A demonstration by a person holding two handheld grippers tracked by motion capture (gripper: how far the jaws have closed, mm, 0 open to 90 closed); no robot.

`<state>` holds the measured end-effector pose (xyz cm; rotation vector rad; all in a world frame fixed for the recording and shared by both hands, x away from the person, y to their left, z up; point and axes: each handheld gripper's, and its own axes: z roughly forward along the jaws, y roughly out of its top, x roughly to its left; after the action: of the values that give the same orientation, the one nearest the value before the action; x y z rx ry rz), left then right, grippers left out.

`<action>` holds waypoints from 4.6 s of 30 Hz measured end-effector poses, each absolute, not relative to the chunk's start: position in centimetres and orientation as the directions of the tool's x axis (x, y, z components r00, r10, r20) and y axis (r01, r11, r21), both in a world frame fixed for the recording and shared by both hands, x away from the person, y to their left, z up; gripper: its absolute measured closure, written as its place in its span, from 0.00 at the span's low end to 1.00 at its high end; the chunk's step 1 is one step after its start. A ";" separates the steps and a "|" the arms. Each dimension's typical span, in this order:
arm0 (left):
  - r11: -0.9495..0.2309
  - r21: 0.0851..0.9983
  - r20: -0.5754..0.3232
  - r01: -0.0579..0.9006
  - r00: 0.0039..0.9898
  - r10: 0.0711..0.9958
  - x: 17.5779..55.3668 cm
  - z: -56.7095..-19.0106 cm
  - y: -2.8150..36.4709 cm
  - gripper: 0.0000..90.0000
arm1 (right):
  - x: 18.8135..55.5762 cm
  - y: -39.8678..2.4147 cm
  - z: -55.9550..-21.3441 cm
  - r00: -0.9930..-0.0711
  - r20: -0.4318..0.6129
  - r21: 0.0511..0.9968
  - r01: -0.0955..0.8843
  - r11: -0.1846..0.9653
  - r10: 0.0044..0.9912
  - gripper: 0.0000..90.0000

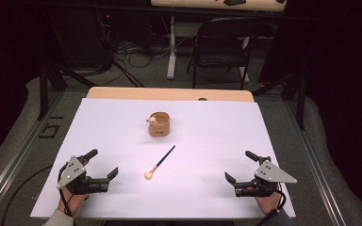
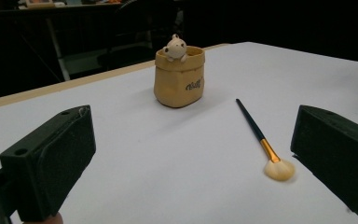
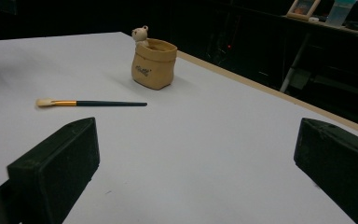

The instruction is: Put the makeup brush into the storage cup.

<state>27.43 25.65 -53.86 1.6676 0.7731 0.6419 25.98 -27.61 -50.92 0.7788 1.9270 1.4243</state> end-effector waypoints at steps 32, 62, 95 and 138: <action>-0.246 0.943 0.030 0.224 0.678 0.734 29.1 -53.8 21.7 0.00 | 26.1 -27.6 -51.0 -0.645 -0.122 0.961 0.113 0.252 0.755 0.00; -0.309 0.895 0.014 0.321 0.672 0.740 30.8 -53.3 18.5 0.00 | 26.1 -27.8 -50.9 -0.641 -0.114 0.962 0.118 0.245 0.759 0.00; -0.379 0.850 0.021 0.365 0.697 0.717 32.7 -52.4 15.3 0.01 | 26.1 -27.8 -51.0 -0.643 -0.114 0.962 0.118 0.246 0.758 0.00; -0.502 0.706 -0.007 0.500 0.714 0.700 35.4 -50.6 10.9 0.04 | 26.1 -27.8 -50.9 -0.642 -0.114 0.961 0.122 0.248 0.758 0.00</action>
<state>35.41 10.94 -50.65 2.2095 0.9070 0.3656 26.10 -27.82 -50.93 0.7985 1.9452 1.4202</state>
